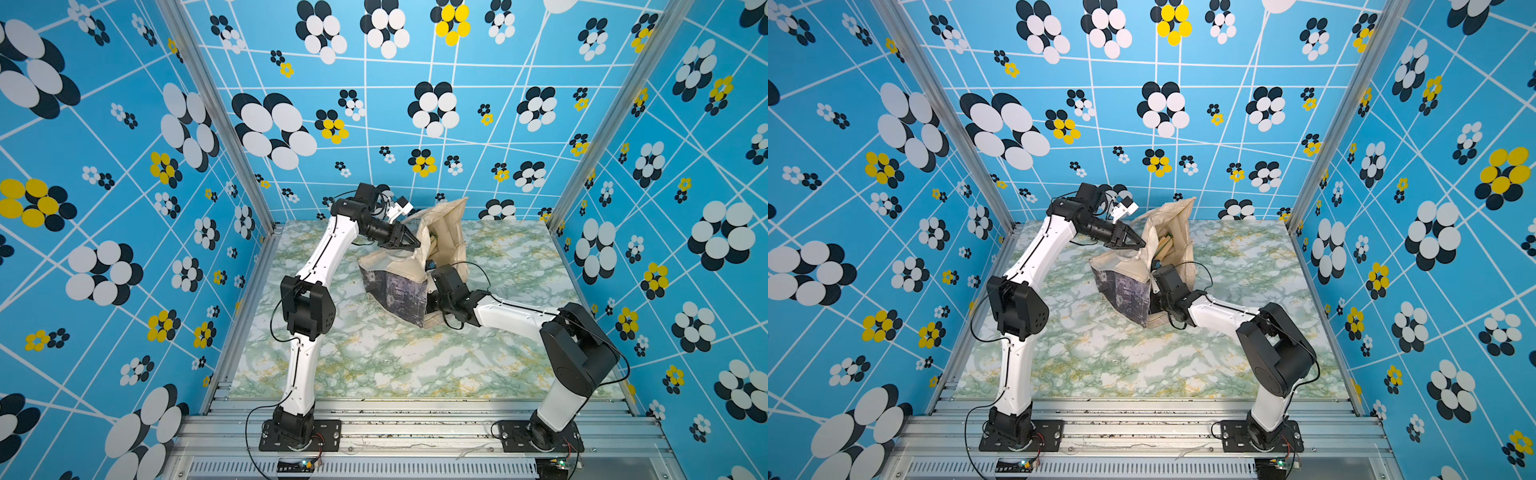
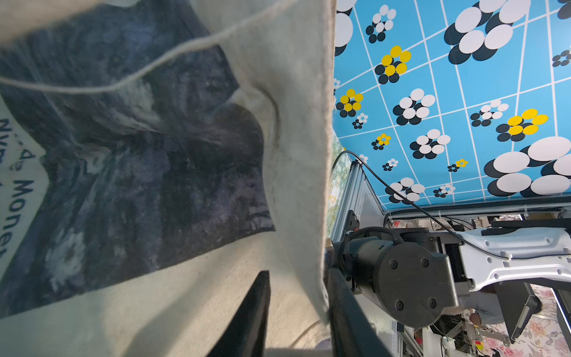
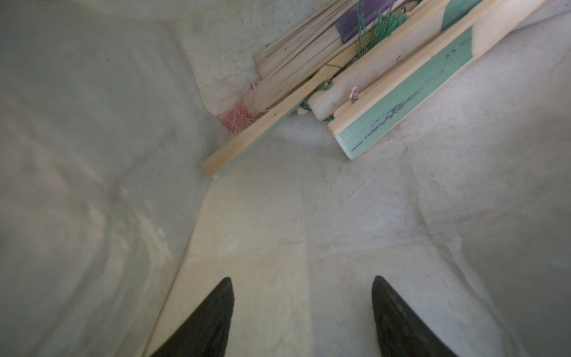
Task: Take out the folding fans from the tote bags
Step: Adjust the canvas bag at the center of the board, then pick up the folding fan from the canvas bag.
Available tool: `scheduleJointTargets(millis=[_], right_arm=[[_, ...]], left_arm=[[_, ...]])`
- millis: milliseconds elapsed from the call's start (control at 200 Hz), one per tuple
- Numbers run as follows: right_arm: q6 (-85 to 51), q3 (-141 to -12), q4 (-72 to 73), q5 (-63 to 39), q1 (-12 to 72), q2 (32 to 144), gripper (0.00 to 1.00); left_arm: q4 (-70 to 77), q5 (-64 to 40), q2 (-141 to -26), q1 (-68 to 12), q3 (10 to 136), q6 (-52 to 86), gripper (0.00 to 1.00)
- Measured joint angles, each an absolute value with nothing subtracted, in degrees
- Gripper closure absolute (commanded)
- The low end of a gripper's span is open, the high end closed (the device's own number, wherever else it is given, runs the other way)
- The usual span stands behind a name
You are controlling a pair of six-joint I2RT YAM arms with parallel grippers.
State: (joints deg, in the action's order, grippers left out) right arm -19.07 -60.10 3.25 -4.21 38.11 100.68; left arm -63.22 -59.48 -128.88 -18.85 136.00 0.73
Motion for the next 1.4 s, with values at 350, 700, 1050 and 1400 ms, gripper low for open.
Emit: scheduleJointTargets(millis=[350, 700, 1050, 1400], right_arm=[[-19.07, -62.46, 1.87, -3.25, 38.11, 101.82, 0.29], [-18.81, -64.86, 0.1, -0.27, 38.79, 103.83, 0.29], [-18.61, -66.26, 0.32, 0.6, 39.62, 104.49, 0.29], [-18.83, -64.93, 2.07, 0.49, 39.51, 104.49, 0.28]], left_arm=[[-70.83, -52.36, -128.88, -21.5, 138.82, 0.71, 0.74], [-71.83, -41.5, -128.31, -24.03, 140.35, 5.65, 0.81], [-68.62, -35.11, -124.55, -25.36, 137.32, 10.26, 0.89], [-62.92, -39.16, -123.7, -25.47, 133.62, 12.8, 1.0]])
